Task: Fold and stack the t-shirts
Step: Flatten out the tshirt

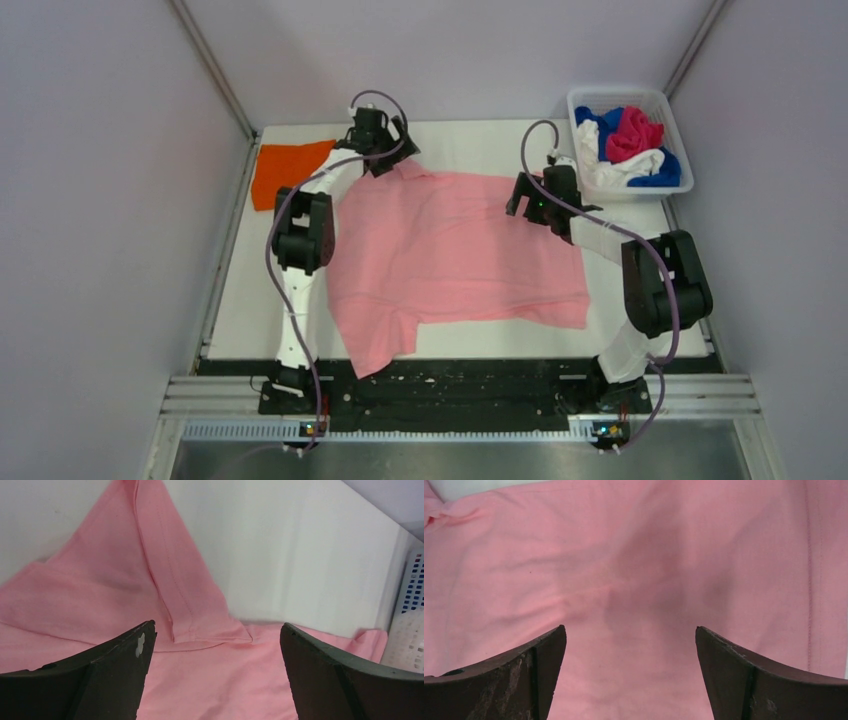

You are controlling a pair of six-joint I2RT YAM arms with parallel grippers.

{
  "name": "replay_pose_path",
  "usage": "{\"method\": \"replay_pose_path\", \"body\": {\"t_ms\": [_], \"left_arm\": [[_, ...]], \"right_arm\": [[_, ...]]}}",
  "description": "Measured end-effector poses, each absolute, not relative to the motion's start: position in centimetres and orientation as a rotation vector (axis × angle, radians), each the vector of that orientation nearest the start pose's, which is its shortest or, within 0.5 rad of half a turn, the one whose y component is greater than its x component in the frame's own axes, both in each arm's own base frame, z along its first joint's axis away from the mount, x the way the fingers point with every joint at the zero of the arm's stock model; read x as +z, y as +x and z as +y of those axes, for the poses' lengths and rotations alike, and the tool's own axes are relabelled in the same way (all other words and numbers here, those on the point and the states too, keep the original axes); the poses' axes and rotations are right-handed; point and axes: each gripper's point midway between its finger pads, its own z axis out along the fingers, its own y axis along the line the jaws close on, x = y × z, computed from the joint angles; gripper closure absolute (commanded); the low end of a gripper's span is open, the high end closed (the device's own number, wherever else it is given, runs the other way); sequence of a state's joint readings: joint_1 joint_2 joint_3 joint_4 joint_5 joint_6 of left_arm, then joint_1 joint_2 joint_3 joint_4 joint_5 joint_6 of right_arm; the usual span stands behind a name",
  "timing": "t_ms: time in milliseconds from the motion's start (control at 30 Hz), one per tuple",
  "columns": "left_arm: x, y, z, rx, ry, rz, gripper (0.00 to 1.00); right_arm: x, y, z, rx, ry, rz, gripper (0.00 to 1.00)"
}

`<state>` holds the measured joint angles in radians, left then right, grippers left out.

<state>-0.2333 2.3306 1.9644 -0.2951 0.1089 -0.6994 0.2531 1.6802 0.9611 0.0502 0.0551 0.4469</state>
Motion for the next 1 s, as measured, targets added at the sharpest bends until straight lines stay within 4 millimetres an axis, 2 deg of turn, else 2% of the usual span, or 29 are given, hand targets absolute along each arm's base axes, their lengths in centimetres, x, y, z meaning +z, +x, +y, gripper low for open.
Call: {"method": "replay_pose_path", "body": {"t_ms": [267,433,767,1000], "left_arm": [[6.4,60.2,-19.9,-0.673,-0.513,2.298,0.01],[7.0,61.5,-21.3,-0.773,-0.502,2.255,0.02],[7.8,62.7,-24.2,-1.004,-0.486,2.193,0.02],[9.5,65.8,-25.4,-1.123,-0.610,2.050,0.02]], "right_arm": [[7.5,42.9,12.1,0.323,0.250,2.243,0.01],[7.5,42.9,12.0,0.320,0.251,2.243,0.01],[7.5,43.0,11.8,0.309,0.256,2.242,0.01],[7.5,43.0,11.7,0.301,0.260,2.240,0.01]]}}
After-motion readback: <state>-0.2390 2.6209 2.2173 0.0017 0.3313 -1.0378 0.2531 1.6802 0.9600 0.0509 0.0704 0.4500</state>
